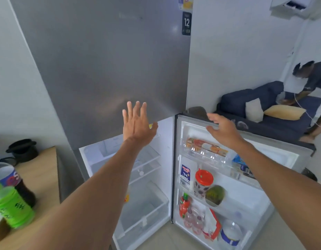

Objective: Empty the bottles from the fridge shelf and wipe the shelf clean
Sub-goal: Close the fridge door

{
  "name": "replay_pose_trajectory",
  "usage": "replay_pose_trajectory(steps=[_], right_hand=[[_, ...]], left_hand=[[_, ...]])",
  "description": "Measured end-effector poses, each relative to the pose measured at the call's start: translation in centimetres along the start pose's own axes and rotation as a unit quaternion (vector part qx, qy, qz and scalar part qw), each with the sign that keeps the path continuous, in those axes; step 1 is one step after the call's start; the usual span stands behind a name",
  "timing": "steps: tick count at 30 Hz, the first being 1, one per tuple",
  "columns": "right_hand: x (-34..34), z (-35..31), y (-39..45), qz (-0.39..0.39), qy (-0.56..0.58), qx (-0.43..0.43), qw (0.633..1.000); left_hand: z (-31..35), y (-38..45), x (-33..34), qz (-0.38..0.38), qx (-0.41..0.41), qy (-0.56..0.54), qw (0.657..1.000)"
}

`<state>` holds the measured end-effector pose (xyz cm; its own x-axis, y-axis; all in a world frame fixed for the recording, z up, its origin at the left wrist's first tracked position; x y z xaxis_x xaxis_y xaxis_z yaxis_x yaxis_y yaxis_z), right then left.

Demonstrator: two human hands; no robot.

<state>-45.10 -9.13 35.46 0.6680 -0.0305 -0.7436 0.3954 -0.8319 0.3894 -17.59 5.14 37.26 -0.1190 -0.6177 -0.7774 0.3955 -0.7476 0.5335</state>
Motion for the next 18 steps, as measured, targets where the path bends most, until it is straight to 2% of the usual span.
replay_pose_trajectory(steps=[4,11,15,18], right_hand=[[-0.7,4.9,3.7,-0.021,-0.019,0.043,0.999],[0.3,8.3,6.3,-0.162,-0.154,0.099,0.97],[-0.6,8.0,6.4,-0.172,-0.249,0.066,0.951],[-0.9,8.0,6.6,-0.201,-0.244,0.043,0.948]], left_hand=[[0.0,2.6,1.4,0.047,0.023,0.117,0.992],[-2.3,3.9,3.3,0.065,0.014,0.201,0.977],[-2.8,3.8,3.2,0.069,0.023,0.214,0.974],[-3.0,3.8,2.8,0.064,0.039,0.214,0.974]])
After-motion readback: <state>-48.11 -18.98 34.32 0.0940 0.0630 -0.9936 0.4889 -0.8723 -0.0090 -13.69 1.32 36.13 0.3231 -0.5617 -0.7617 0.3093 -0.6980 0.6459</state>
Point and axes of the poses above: each hand's wrist, its own y-axis towards the middle knuckle, its own x-axis out of the palm, z = x × y, the point moved 5 cm from there along y, towards the middle knuckle, and after that the axes turned 5 degrees about -y, right-handed, at the moved point
